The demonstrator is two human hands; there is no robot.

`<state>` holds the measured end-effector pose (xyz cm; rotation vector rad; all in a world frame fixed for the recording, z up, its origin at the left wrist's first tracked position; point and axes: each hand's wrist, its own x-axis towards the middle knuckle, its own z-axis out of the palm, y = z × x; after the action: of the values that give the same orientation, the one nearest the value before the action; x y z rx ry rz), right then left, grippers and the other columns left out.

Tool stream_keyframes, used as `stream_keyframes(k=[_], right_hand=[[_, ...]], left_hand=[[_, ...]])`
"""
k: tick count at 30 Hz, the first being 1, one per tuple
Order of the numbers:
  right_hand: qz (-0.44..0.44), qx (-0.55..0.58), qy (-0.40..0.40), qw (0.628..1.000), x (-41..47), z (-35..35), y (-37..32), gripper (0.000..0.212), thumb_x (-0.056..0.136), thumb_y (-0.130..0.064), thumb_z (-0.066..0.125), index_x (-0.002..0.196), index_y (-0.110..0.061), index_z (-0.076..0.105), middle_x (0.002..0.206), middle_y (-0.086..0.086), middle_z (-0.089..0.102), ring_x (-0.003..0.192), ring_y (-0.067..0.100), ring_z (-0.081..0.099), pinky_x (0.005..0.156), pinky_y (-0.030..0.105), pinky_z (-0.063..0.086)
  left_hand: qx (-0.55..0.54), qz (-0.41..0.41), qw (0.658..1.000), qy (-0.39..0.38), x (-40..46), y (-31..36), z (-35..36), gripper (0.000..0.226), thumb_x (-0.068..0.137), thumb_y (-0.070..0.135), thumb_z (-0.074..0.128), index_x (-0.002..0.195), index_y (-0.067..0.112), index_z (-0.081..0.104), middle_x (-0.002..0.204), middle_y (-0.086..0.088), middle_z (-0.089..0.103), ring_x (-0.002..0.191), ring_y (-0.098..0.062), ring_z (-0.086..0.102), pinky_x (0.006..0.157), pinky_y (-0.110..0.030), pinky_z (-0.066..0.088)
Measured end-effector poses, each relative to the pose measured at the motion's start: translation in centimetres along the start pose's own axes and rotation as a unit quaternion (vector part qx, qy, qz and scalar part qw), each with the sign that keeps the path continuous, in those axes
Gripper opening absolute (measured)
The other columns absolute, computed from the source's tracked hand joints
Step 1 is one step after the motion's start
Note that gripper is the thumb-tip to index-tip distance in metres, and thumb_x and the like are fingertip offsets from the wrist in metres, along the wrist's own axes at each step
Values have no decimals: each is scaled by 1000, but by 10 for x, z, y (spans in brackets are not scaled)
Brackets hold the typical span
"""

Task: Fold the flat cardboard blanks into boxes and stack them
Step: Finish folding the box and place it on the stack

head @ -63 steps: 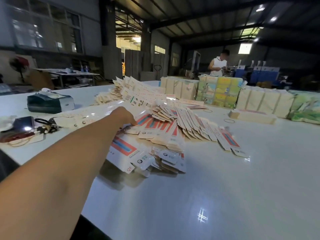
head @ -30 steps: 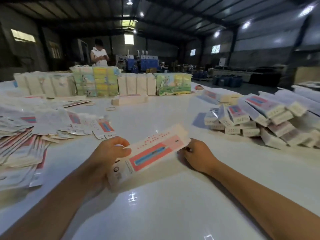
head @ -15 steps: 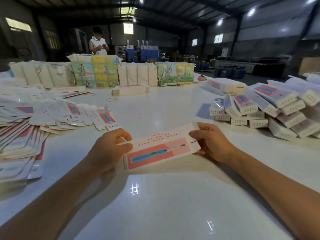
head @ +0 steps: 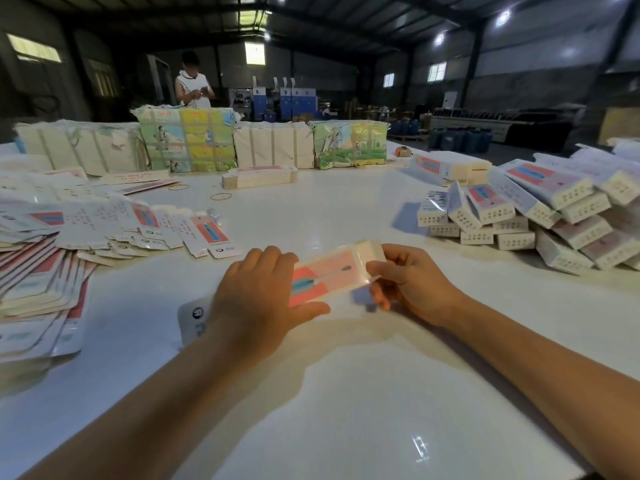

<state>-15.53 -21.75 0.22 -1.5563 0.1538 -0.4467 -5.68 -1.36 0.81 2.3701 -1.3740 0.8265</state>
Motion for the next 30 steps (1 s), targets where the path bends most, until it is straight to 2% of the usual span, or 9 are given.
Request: stream_keyframes(k=[3, 7, 12, 15, 18, 22, 24, 27, 30], right_hand=[[-4, -10, 67, 998, -1, 2, 0, 12, 92, 1, 51, 91, -2, 64, 62, 12, 56, 45, 18, 54, 40, 27, 45], [-115, -207, 222, 946, -6, 3, -4, 13, 92, -8, 55, 92, -10, 67, 66, -2, 61, 48, 4, 54, 49, 17, 45], [-171, -278, 112, 939, -19, 27, -1, 16, 89, 0, 57, 87, -9, 70, 66, -9, 61, 51, 3, 56, 53, 15, 46], [-142, -193, 111, 964, -17, 31, -3, 27, 90, -2, 57, 115, -13, 60, 71, 2, 62, 57, 11, 59, 53, 27, 52], [-102, -182, 101, 973, -15, 32, -1, 45, 93, -7, 56, 134, -22, 45, 78, 5, 60, 59, 11, 56, 56, 26, 50], [-134, -261, 105, 950, -14, 35, 0, 15, 94, -9, 52, 103, -11, 65, 74, -3, 62, 61, 6, 52, 58, 17, 40], [-146, -297, 114, 937, -15, 36, 0, 13, 94, -9, 50, 89, -8, 62, 75, 2, 63, 65, 12, 53, 61, 21, 42], [-122, -328, 94, 932, -16, 38, -2, 12, 94, -11, 48, 85, -9, 55, 72, 0, 57, 66, 13, 50, 66, 31, 42], [-101, -344, 65, 931, -17, 37, -1, 11, 95, -13, 47, 88, -9, 54, 76, 2, 59, 71, 19, 53, 72, 40, 46]], left_hand=[[-11, -32, 999, -11, 1, -4, 0, 76, 68, 73, 35, 99, 11, 64, 85, -3, 62, 73, -24, 59, 55, -28, 36], [-2, -86, 996, -34, 1, -10, 3, 89, 59, 82, 20, 114, 22, 55, 100, 6, 57, 88, -14, 53, 61, -23, 34], [-9, -112, 992, -51, 1, -3, 3, 83, 61, 83, 23, 113, 25, 50, 100, 8, 52, 85, -10, 46, 62, -22, 36], [-19, -133, 989, -62, -1, 4, 1, 72, 69, 81, 35, 113, 26, 48, 101, 9, 51, 87, -10, 46, 62, -22, 36], [-18, -138, 988, -67, -1, 9, -1, 65, 73, 78, 39, 113, 27, 46, 101, 9, 49, 91, -11, 46, 65, -23, 38], [-36, -148, 986, -73, -2, 15, -4, 59, 76, 76, 40, 110, 28, 45, 95, 12, 45, 85, -9, 46, 63, -22, 41], [-25, -147, 986, -77, -2, 19, -5, 58, 77, 76, 39, 110, 29, 44, 92, 12, 43, 82, -8, 45, 57, -19, 37], [0, -134, 986, -98, -2, 23, -4, 60, 77, 77, 36, 111, 29, 42, 91, 13, 41, 81, -7, 42, 50, -17, 25], [4, -135, 985, -103, -3, 24, -5, 58, 78, 77, 36, 111, 29, 42, 92, 13, 42, 80, -8, 42, 51, -17, 26]])
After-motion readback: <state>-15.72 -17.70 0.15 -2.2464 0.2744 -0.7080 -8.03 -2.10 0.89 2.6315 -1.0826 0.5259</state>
